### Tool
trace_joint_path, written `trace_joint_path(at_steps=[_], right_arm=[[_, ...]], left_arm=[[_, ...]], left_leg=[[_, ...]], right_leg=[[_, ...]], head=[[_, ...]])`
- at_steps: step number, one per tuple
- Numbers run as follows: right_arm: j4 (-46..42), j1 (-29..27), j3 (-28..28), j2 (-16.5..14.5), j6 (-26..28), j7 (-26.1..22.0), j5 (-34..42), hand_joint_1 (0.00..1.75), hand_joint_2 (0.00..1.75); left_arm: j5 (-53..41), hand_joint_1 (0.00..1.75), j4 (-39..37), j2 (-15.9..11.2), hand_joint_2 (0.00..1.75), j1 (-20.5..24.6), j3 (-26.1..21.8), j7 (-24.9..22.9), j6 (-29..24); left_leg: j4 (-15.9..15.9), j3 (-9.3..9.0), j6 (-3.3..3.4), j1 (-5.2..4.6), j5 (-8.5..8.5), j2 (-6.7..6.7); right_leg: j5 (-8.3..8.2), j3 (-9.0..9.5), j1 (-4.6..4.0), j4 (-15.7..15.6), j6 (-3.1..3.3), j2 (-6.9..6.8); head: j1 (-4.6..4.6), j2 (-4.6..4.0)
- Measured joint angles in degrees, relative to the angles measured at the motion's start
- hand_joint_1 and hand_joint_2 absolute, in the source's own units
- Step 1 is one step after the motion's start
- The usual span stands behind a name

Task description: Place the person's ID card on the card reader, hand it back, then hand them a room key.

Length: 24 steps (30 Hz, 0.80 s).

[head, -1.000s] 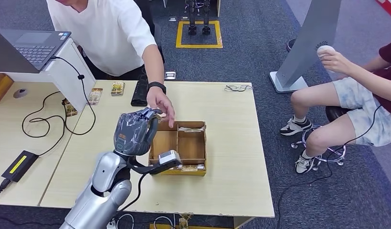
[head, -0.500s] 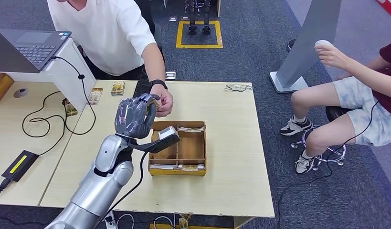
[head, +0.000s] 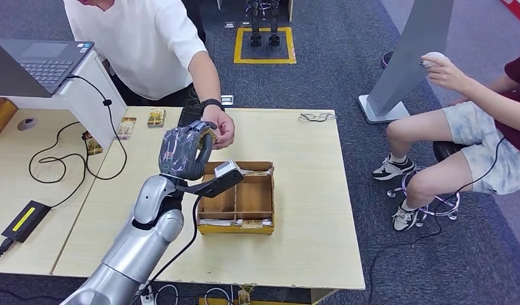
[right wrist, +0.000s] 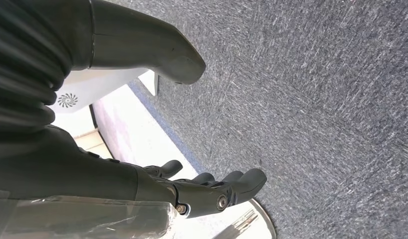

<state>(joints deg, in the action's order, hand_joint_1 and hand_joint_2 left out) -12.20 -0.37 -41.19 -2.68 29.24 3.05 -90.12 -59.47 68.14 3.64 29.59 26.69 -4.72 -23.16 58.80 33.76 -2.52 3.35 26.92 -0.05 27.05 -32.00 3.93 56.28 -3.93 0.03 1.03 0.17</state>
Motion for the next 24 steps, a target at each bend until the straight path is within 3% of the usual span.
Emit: trace_joint_path(at_steps=[11,15,24], right_arm=[[0.1,0.0,0.1,0.0,0.0,0.0,0.0,0.00,1.75],[0.2,0.0,0.1,0.0,0.0,0.0,0.0,0.00,1.75],[0.3,0.0,0.6,0.0,0.2,0.2,0.0,0.00,1.75]], left_arm=[[0.0,1.69,-0.3,0.3,1.75,0.0,0.0,0.0,0.0],[0.1,0.03,-0.5,0.3,1.75,0.1,0.0,0.0,-0.1],[1.3,0.00,-0.6,0.2,1.75,0.0,0.0,0.6,-1.8]], left_leg=[[0.0,0.00,0.00,0.00,0.00,0.00],[0.0,0.00,0.00,0.00,0.00,0.00],[0.0,0.00,0.00,0.00,0.00,0.00]], right_leg=[[0.00,0.00,0.00,0.0,0.00,0.00],[0.00,0.00,0.00,0.0,0.00,0.00],[0.00,0.01,0.00,0.0,0.00,0.00]], head=[[-0.01,0.00],[0.00,0.00],[-0.01,0.00]])
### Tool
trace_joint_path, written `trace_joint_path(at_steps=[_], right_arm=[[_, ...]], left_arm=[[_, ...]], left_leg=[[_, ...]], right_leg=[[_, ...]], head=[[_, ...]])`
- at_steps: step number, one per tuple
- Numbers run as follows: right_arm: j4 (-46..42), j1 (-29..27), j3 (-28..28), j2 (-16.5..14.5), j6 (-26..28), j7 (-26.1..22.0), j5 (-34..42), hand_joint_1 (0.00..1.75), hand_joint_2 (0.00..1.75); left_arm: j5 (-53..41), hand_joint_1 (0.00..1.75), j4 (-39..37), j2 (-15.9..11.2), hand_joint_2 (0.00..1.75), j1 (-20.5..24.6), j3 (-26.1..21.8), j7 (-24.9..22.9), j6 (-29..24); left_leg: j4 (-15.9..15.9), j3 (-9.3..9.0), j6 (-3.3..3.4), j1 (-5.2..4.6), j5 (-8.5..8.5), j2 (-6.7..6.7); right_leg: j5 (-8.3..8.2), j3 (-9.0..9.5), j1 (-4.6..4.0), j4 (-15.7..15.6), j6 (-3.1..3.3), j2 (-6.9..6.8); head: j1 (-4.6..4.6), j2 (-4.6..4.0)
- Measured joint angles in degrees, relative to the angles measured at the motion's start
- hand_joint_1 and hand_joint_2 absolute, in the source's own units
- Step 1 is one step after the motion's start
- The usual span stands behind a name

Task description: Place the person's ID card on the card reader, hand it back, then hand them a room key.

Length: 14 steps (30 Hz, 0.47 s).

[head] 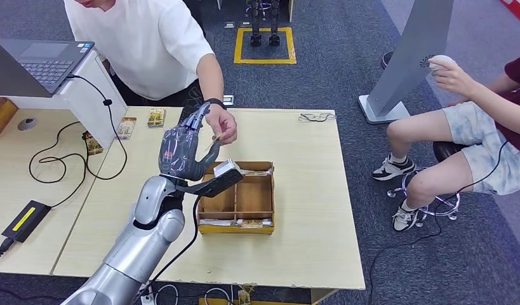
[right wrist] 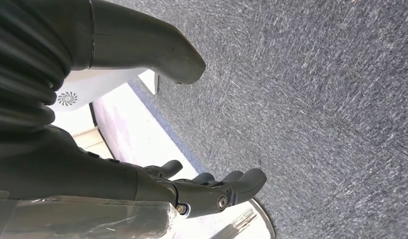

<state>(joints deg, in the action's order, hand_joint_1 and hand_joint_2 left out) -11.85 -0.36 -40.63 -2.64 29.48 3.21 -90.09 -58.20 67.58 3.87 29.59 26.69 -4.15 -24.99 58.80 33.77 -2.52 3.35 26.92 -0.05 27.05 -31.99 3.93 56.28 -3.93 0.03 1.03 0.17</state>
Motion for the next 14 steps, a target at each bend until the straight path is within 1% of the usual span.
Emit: trace_joint_path(at_steps=[14], right_arm=[[0.0,0.0,0.0,0.0,0.4,0.4,0.0,0.00,1.75]], left_arm=[[0.5,0.00,1.6,-0.4,1.75,-1.5,0.0,0.5,-0.6]], left_leg=[[0.0,0.01,0.00,0.00,0.00,0.01]], right_leg=[[0.00,0.00,0.00,0.0,0.00,-0.01]], head=[[0.00,0.00]])
